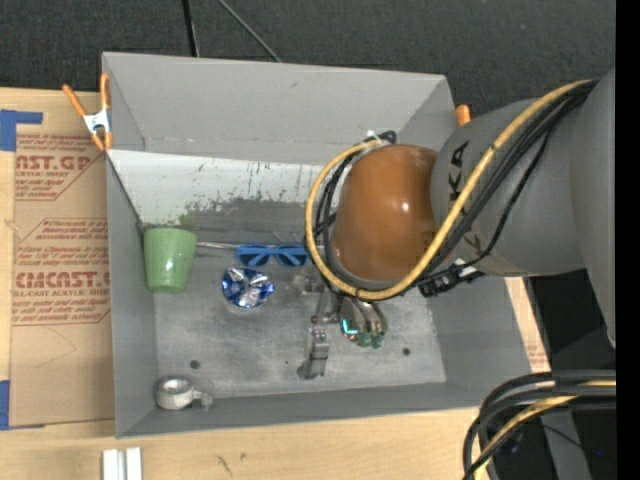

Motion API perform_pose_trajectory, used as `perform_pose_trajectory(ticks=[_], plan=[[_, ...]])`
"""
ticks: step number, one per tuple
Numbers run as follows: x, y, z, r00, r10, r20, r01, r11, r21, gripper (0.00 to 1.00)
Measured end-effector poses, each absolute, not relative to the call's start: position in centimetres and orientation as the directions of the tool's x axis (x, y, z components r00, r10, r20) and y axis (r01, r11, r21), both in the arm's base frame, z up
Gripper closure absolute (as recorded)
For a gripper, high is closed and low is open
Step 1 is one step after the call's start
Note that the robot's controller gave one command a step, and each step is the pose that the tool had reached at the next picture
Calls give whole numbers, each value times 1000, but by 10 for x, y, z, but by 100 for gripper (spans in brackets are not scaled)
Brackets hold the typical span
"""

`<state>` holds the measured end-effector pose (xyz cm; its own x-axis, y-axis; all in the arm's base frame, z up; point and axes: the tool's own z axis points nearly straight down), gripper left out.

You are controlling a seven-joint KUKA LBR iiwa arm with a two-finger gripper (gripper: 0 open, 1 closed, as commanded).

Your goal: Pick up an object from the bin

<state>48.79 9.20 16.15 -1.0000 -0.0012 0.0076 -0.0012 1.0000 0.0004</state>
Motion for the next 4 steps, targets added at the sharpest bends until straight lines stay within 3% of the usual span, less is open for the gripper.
perform_pose_trajectory(ticks=[1,2,3,4], plan=[[581,123,151,-992,-129,-7,-129,992,1,0],[581,124,66,-978,-207,2,-207,978,0,0],[582,125,70,-979,-206,-3,-206,979,1,100],[582,125,70,-979,-205,-2,-205,979,2,0]])
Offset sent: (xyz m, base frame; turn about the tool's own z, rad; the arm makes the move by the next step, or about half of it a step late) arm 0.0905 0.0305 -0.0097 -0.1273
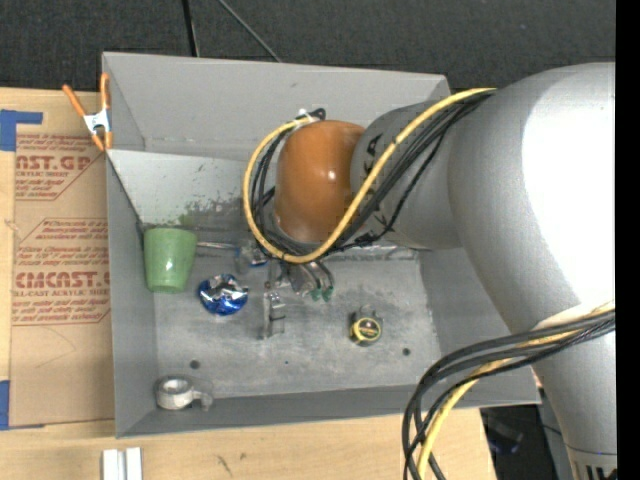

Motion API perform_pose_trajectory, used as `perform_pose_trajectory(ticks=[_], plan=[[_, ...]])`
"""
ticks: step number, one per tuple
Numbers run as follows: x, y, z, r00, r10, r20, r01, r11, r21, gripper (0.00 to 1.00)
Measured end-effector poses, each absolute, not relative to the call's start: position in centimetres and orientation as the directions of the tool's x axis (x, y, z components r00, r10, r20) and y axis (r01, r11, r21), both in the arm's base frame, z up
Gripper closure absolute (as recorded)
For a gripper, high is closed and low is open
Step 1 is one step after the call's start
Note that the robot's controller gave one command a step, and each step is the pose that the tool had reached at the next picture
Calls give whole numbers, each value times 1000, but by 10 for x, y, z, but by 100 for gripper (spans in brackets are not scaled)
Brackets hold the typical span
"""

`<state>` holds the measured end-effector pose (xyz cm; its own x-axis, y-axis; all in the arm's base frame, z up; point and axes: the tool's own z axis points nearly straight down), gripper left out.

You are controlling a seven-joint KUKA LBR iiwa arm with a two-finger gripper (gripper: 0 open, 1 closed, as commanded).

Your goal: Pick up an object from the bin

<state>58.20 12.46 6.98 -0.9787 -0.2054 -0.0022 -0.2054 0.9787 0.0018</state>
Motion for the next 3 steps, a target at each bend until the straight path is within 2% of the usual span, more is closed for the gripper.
perform_pose_trajectory(ticks=[1,2,3], plan=[[575,180,70,-795,-607,-2,-607,795,0,0],[575,179,70,-796,-605,-3,-605,796,2,100],[536,182,212,-647,-763,-8,-763,647,-4,100]])
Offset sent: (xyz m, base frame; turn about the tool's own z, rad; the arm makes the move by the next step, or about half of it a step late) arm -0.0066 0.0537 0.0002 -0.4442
